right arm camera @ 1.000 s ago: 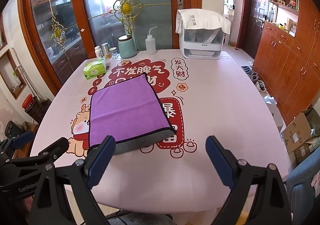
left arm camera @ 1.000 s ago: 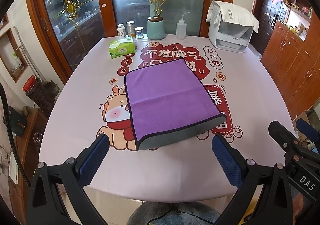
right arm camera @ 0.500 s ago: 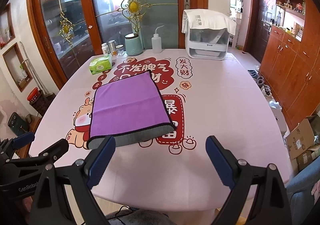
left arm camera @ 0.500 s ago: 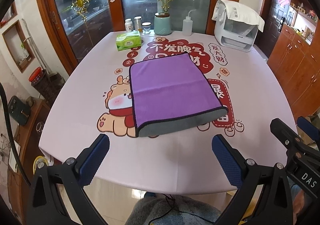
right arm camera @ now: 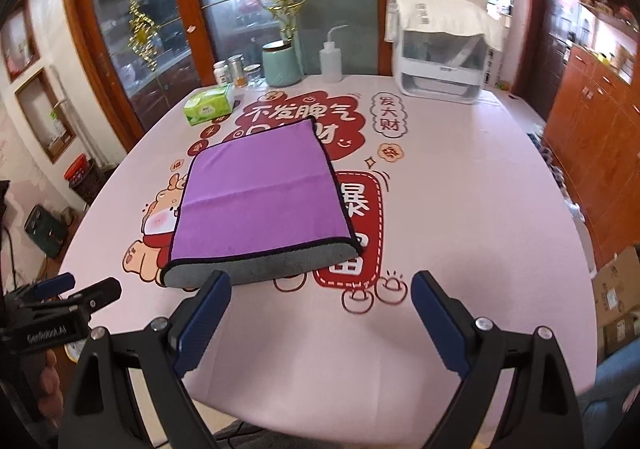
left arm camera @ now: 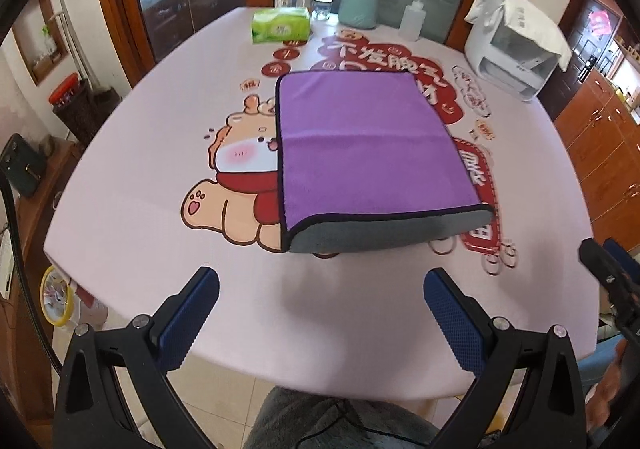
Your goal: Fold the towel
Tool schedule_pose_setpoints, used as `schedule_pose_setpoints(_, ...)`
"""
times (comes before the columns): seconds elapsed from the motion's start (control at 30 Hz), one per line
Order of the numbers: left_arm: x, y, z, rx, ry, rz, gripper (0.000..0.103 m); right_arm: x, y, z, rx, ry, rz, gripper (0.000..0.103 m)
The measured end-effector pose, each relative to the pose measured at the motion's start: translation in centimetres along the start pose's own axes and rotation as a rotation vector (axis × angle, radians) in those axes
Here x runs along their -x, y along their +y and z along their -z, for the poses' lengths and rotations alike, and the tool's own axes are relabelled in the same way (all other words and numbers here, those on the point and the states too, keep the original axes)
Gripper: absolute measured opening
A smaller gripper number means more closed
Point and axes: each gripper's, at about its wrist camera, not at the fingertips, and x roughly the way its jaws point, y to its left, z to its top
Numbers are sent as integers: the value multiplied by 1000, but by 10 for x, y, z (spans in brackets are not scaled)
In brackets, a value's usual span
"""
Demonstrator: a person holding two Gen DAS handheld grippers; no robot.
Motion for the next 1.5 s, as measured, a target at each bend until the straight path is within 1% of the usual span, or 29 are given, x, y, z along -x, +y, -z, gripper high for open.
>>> schedule_pose_setpoints(0.1, -25, 6, -4, -18, 14, 17, 102, -23, -8, -4, 46, 17, -23, 91)
schedule_pose_setpoints(0.27, -67, 11, -10, -109, 23, 10, 102, -69, -26, -8, 124, 64, -66, 88)
schedule_pose_setpoints(0.33, -81, 13, -14, -136, 31, 32, 102, -91, -35, -8, 152, 83, -71, 86)
schedule_pose_setpoints(0.4, -93, 15, -17, -143, 53, 50, 101, -109, -42, -8, 171, 107, -82, 82)
schedule_pose_setpoints(0.47, -108, 17, -21, -149, 73, 62, 97, -129, -48, -8, 197, 135, -100, 78)
schedule_pose_setpoints(0.5, -113, 17, -22, -151, 79, 71, 97, -135, -50, -7, 208, 145, -109, 75)
schedule_pose_setpoints(0.6, -126, 19, -27, -158, 93, 103, 96, -153, -53, -7, 237, 171, -150, 70)
schedule_pose_setpoints(0.73, -136, 24, -34, -171, 104, 161, 93, -170, -54, -10, 295, 195, -189, 68)
schedule_pose_setpoints(0.8, -139, 25, -37, -187, 101, 173, 89, -177, -54, -13, 318, 214, -223, 61)
schedule_pose_setpoints(0.87, -142, 25, -39, -206, 107, 179, 81, -181, -53, -15, 336, 226, -247, 57)
schedule_pose_setpoints(0.93, -143, 24, -40, -215, 115, 198, 79, -185, -51, -17, 367, 237, -266, 56)
schedule_pose_setpoints(1.03, -143, 22, -40, -228, 113, 228, 78, -188, -46, -19, 409, 247, -273, 55)
schedule_pose_setpoints(1.07, -143, 21, -40, -233, 113, 234, 74, -189, -45, -19, 421, 252, -282, 53)
schedule_pose_setpoints(1.1, -142, 19, -39, -239, 113, 239, 72, -190, -43, -19, 436, 259, -288, 48)
schedule_pose_setpoints(1.17, -143, 17, -38, -255, 123, 254, 65, -191, -40, -19, 462, 275, -308, 43)
schedule_pose_setpoints(1.2, -143, 16, -37, -259, 126, 259, 64, -192, -39, -19, 472, 280, -314, 41)
schedule_pose_setpoints(1.33, -144, 13, -36, -269, 140, 282, 53, -193, -37, -19, 497, 295, -321, 35)
schedule_pose_setpoints(1.43, -145, 12, -34, -271, 154, 291, 42, -191, -34, -18, 529, 284, -303, 28)
schedule_pose_setpoints(1.5, -145, 11, -32, -273, 158, 286, 40, -191, -35, -18, 529, 282, -291, 22)
